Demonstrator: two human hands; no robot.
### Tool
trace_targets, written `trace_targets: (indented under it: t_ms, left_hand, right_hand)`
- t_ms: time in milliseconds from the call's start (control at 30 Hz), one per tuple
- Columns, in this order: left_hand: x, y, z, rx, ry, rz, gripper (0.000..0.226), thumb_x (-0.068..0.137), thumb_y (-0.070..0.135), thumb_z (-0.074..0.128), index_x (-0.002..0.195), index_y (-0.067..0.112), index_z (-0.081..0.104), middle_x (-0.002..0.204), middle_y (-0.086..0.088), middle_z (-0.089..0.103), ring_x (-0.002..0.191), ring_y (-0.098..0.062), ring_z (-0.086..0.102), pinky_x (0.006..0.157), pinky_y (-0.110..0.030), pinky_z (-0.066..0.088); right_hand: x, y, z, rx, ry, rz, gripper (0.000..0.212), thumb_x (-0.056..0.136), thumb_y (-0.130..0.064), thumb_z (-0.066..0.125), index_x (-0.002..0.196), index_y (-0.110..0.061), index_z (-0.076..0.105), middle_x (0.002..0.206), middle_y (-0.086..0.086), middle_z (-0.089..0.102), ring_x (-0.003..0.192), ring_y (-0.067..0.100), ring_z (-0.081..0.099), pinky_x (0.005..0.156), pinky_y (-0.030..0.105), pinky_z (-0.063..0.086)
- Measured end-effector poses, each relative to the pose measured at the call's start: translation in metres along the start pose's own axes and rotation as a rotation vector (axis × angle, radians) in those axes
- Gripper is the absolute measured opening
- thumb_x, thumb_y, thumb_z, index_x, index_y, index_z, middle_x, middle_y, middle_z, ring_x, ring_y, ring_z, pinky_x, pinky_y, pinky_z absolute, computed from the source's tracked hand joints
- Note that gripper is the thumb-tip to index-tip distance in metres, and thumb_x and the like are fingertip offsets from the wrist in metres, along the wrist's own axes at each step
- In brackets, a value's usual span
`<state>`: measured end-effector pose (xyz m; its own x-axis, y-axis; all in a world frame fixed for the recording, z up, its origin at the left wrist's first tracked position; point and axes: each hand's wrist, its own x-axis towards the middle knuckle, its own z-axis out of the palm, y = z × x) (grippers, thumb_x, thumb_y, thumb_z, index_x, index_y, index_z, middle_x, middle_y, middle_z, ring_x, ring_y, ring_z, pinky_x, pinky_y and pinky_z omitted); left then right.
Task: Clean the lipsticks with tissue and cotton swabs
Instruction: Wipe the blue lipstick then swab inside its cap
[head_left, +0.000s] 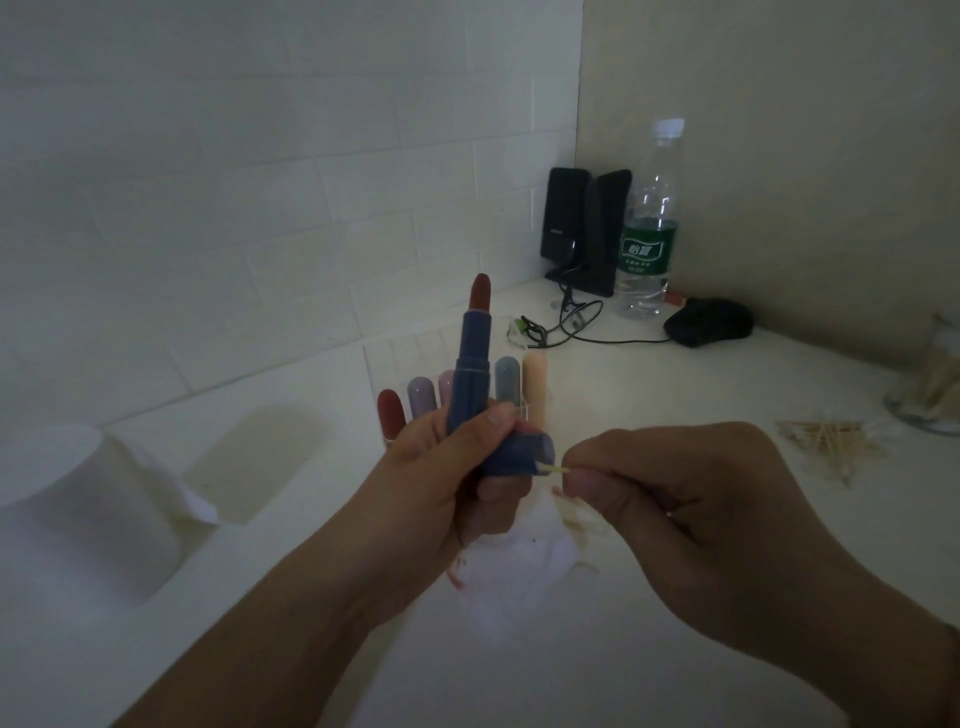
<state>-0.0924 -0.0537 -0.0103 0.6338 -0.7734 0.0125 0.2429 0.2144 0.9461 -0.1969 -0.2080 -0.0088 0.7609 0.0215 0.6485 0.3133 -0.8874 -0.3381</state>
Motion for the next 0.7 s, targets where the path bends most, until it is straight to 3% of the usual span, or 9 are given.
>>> trace_targets:
  t_ms: [133, 267, 400, 567, 633, 667, 700]
  left_hand:
    - [-0.002, 0.0029, -0.0004, 0.102, 0.005, 0.06, 0.024, 0.08, 0.031, 0.054, 0.066, 0.021, 0.071, 0.075, -0.014, 0.047, 0.053, -0.009, 0.042, 0.052, -0.019, 0.037]
    - [-0.0022, 0.0028, -0.0027, 0.2, 0.007, 0.076, 0.021, 0.076, 0.037, 0.057, 0.069, 0.022, 0.07, 0.069, -0.009, 0.044, 0.055, -0.011, 0.037, 0.053, -0.021, 0.033]
    - [-0.0021, 0.0014, -0.0043, 0.211, 0.012, 0.052, 0.029, 0.07, 0.041, 0.061, 0.077, 0.013, 0.065, 0.064, -0.005, 0.044, 0.055, -0.011, 0.036, 0.054, -0.022, 0.034]
    - [-0.0009, 0.002, -0.0053, 0.131, -0.012, 0.026, 0.022, 0.077, 0.035, 0.057, 0.07, 0.019, 0.07, 0.064, -0.004, 0.043, 0.056, -0.012, 0.035, 0.057, -0.026, 0.027]
    - [-0.0005, 0.0008, -0.0062, 0.133, -0.028, 0.031, 0.024, 0.083, 0.036, 0.057, 0.072, 0.019, 0.071, 0.065, -0.004, 0.044, 0.057, -0.013, 0.036, 0.058, -0.027, 0.029]
    - [-0.0006, 0.0002, -0.0064, 0.142, -0.042, 0.037, 0.025, 0.085, 0.037, 0.057, 0.073, 0.02, 0.071, 0.065, -0.004, 0.044, 0.058, -0.014, 0.036, 0.058, -0.027, 0.03]
    - [-0.0007, -0.0004, -0.006, 0.163, -0.054, 0.04, 0.026, 0.087, 0.039, 0.057, 0.075, 0.021, 0.071, 0.066, -0.004, 0.044, 0.059, -0.015, 0.036, 0.058, -0.028, 0.03]
  right_hand:
    - [-0.0001, -0.003, -0.0046, -0.025, -0.021, -0.008, 0.029, 0.089, -0.039, 0.05, 0.07, -0.026, 0.068, 0.049, -0.017, 0.048, 0.041, -0.003, 0.042, 0.049, 0.009, 0.032]
    - [0.001, -0.005, -0.007, -0.106, -0.031, 0.02, 0.02, 0.085, -0.039, 0.059, 0.066, -0.036, 0.063, 0.042, -0.024, 0.019, 0.035, -0.005, 0.025, 0.046, 0.002, 0.018]
    - [0.0008, -0.0038, -0.0051, -0.206, -0.011, 0.017, 0.02, 0.083, -0.037, 0.06, 0.066, -0.031, 0.069, 0.045, -0.026, 0.01, 0.035, -0.011, 0.016, 0.049, 0.001, 0.013]
    - [0.0003, -0.0085, -0.0028, -0.314, 0.058, 0.012, 0.029, 0.084, -0.038, 0.048, 0.068, -0.026, 0.07, 0.052, -0.019, 0.02, 0.041, -0.005, 0.019, 0.055, -0.001, 0.01]
    - [-0.0006, -0.0074, -0.0012, -0.333, 0.073, -0.007, 0.022, 0.082, -0.035, 0.058, 0.068, -0.024, 0.07, 0.051, -0.017, 0.025, 0.043, -0.005, 0.021, 0.055, -0.003, 0.007]
    - [-0.0023, -0.0064, 0.0002, -0.341, 0.078, -0.033, 0.015, 0.079, -0.032, 0.065, 0.069, -0.023, 0.071, 0.048, -0.017, 0.031, 0.044, -0.005, 0.022, 0.048, -0.001, 0.009]
    - [-0.003, -0.0064, 0.0011, -0.346, 0.079, -0.062, 0.009, 0.075, -0.029, 0.07, 0.07, -0.021, 0.072, 0.046, -0.015, 0.041, 0.045, -0.004, 0.024, 0.047, 0.004, 0.02]
